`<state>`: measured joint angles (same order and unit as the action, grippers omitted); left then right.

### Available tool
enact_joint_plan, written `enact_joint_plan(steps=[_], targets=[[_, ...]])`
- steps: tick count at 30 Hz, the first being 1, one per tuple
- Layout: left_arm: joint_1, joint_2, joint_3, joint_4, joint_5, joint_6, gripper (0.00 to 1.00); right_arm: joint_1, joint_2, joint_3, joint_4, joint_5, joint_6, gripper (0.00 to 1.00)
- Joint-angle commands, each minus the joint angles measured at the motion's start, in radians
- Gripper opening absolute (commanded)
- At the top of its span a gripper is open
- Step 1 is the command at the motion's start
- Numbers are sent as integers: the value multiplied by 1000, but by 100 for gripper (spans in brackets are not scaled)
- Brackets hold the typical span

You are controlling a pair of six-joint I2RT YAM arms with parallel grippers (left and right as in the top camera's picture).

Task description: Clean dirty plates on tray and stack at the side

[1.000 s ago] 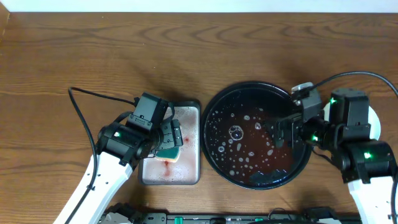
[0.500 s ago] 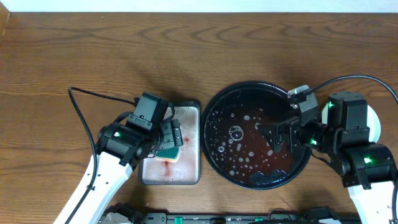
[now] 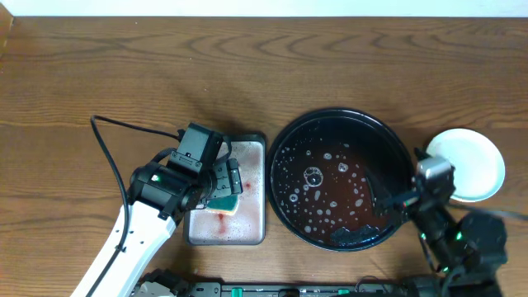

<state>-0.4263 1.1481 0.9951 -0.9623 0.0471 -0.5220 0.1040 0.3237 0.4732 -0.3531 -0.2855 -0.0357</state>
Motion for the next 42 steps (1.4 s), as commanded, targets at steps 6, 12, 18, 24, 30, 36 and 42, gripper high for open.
enact_joint_plan(steps=[6,12,18,24,30,36,42], targets=[[5,-4,2,-2,-2,6,87,-90,-260,-247,134,42,-2,99],[5,-4,2,-2,-2,6,87,-90,-319,-382,279,49,-2,99],[5,-4,2,-2,-2,6,87,-90,-319,-468,422,51,-7,99],[5,-4,2,-2,-2,6,87,-90,-319,-468,404,72,-7,99],[5,-4,2,-2,-2,6,87,-90,-316,-468,297,72,-6,99],[5,-4,2,-2,-2,6,87,-90,-313,-468,297,72,-6,99],[5,-4,2,-2,-2,6,87,-90,-312,-468,297,72,-6,99]])
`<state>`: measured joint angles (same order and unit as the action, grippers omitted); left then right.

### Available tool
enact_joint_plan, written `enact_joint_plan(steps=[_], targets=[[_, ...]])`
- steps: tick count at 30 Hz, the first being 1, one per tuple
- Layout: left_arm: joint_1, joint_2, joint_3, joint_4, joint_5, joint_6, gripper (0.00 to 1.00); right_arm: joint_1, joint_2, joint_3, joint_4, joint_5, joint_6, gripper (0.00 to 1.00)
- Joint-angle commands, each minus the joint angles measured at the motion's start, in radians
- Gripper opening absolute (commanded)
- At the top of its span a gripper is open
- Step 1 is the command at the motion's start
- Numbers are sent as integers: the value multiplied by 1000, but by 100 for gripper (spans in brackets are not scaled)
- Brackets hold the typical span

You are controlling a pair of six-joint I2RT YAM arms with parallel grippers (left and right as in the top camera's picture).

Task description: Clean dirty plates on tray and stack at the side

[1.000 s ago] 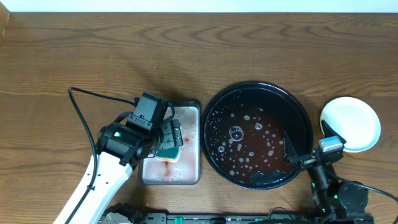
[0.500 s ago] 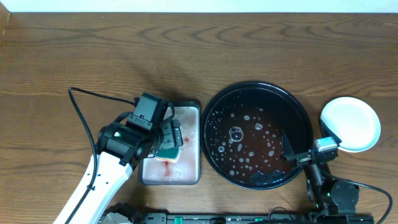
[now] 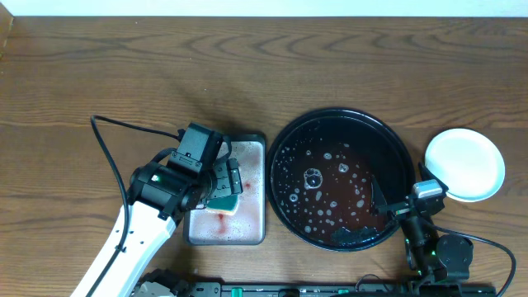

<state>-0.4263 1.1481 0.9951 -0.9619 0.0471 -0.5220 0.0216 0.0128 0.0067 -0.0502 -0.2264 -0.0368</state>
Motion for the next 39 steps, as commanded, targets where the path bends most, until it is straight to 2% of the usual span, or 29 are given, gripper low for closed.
enact_joint_plan(steps=[1,6,10,13,17,23,27,31,39], targets=[[5,-4,2,-2,-2,6,87,-8,-2,-1,-6,13,-5,99],[5,-37,-3,-1,-3,6,87,-8,-2,-1,-6,13,-5,99],[40,-176,-47,28,-106,99,87,-8,-2,-1,-6,13,-5,99],[134,-336,-128,187,-92,185,87,-8,-2,-1,-6,13,-5,99],[320,-548,-296,478,35,313,87,-8,-2,-1,-6,13,-5,99],[450,-833,-549,795,50,316,87,-8,-2,-1,-6,13,-5,99],[478,-999,-688,901,41,315,88,-8,-2,-1,-6,13,-5,99],[478,-1137,-790,927,2,315,87,-8,-2,-1,-6,13,-5,99],[476,-1147,-925,1081,-25,315,87,-8,-2,-1,-6,13,-5,99]])
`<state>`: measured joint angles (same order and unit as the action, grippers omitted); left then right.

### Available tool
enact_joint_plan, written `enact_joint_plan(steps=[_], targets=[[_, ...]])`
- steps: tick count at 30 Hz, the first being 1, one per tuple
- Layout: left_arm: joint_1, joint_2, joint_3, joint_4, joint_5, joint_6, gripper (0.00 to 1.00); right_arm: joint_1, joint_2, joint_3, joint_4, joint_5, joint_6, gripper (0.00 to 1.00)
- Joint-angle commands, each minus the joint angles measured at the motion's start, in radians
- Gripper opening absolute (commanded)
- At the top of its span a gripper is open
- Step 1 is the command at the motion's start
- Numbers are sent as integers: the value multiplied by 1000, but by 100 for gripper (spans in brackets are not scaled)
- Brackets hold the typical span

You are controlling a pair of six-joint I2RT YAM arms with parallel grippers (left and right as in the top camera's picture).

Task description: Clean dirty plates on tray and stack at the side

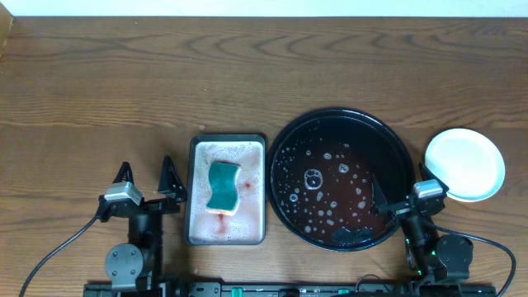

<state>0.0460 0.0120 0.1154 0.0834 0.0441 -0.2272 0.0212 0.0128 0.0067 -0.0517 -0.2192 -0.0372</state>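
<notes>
A white plate (464,163) lies on the table right of the black basin (285,136), which holds brownish soapy water. A green sponge (223,186) rests loose on the foamy metal tray (252,223), with a red smear beside it. No plate shows on the tray. My left gripper (146,169) stands open at the front edge, left of the tray and apart from it. My right gripper (398,183) sits at the basin's front right rim, between basin and plate, open with nothing in it.
The wooden table (247,74) stretches behind the tray and basin. A dark lump (351,237) lies in the water at the basin's front wall. Both arm bases stand along the front edge.
My left arm has left the tray and now stands open at the front left edge. The sponge lies uncovered in the middle of the tray. The right arm has not moved.
At first my left gripper was down on the sponge on the tray, and my right gripper was higher up by the white plate. Then the right arm was back at the front edge, left unchanged. Now both arms stand at the front edge.
</notes>
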Motion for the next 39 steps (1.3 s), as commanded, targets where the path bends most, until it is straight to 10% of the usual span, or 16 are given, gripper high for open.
enact_joint_plan(steps=[1,39], targets=[[3,-11,-66,52,-23,21,87,-7,-2,-1,-4,6,-5,99],[3,-7,-111,-154,-26,21,87,-7,-2,-1,-5,6,-5,99]])
